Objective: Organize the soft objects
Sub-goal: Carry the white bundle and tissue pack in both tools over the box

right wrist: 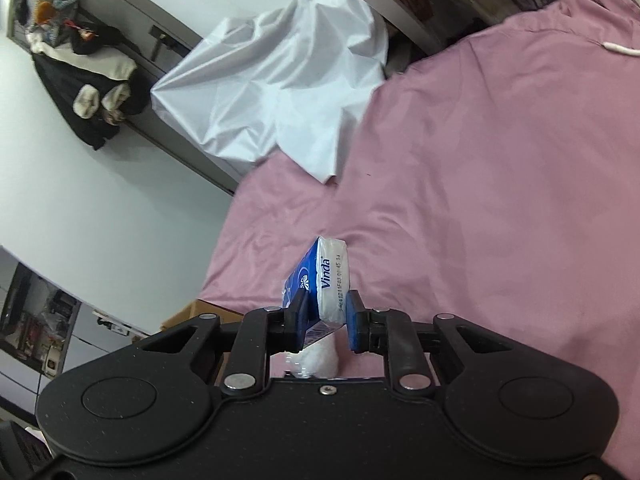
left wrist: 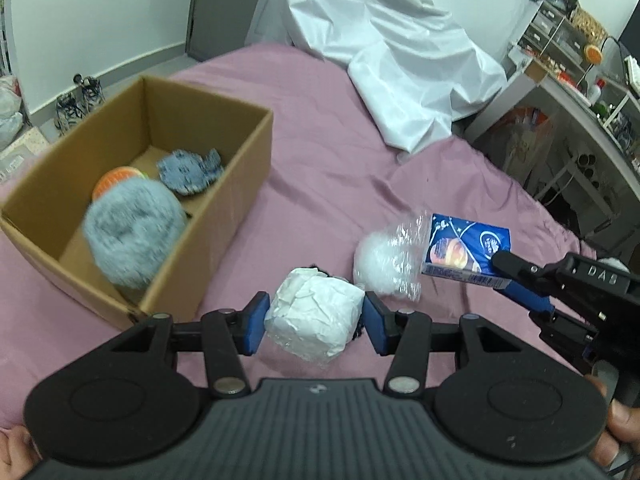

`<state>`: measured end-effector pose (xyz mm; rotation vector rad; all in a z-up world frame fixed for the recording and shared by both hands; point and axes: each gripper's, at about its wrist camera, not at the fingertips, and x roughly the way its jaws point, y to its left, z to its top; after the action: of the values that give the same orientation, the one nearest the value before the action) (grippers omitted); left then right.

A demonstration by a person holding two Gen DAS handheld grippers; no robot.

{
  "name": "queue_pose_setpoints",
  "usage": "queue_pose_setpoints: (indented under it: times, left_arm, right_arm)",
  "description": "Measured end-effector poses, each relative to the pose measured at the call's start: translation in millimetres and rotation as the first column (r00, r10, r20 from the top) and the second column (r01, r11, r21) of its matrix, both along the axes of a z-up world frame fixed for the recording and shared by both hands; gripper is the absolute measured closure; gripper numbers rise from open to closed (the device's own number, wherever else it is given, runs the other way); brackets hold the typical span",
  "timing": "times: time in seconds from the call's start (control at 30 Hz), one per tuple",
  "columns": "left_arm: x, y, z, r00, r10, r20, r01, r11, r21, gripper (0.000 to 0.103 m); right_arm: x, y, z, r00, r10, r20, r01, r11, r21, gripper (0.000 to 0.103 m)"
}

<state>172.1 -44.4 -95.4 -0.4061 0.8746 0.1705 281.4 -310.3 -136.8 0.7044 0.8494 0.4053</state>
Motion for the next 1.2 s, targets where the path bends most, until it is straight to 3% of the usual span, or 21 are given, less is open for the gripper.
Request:
queue_pose_setpoints:
  times: [0.63,1.2]
  left_arm:
    - [-22.0,47.7,37.6,0.993,0.085,0.078,-0.086,0.996,0.01,0.054]
    - [-36.9,119.4,44.0,0.972,0.213,0.097,-0.215,0.977,0.011,0.053]
  right_arm:
    - [-21.8,45.0,24.5,0.988,0.093,0.122,-0.101,0.993,0.06,0.084]
    - [-35.0,86.8,26.9,0.982,0.124,0.143,-0.136,0.987,0.081,0.084]
